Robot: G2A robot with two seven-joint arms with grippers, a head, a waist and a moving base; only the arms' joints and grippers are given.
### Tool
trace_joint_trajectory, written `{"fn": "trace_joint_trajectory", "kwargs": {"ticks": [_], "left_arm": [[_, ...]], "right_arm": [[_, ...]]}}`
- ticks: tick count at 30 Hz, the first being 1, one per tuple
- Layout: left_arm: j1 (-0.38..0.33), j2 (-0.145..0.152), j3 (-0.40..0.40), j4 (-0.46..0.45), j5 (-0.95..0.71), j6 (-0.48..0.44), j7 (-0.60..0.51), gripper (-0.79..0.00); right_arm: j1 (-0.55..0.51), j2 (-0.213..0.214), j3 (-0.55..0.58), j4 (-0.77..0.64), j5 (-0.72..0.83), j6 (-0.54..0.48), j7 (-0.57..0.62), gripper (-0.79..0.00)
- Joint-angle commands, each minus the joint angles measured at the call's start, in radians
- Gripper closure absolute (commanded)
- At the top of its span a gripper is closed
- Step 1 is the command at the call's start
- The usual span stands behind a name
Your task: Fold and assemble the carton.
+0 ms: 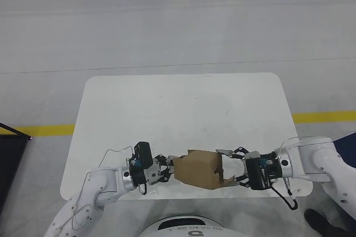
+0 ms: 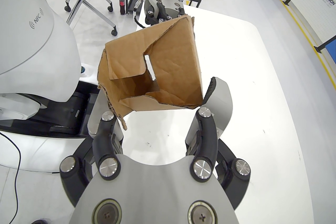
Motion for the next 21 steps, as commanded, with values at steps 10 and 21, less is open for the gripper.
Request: {"fn": "trace_joint_trajectory", "kwargs": {"ticks": [10,21], "left_arm": [[0.0,0.002,0.0,0.0,0.001,-0.004,0.007,0.0],[0.0,0.003,0.002,0.002,-0.002,0.004,0.022,0.0]], "right_arm": [[0.026,0.008,-0.017,0.007,0.019,0.0,0.005,-0.542],[0.037,-0.009,-0.015,0.047,0.073,0.069,0.006,-0.668]]}}
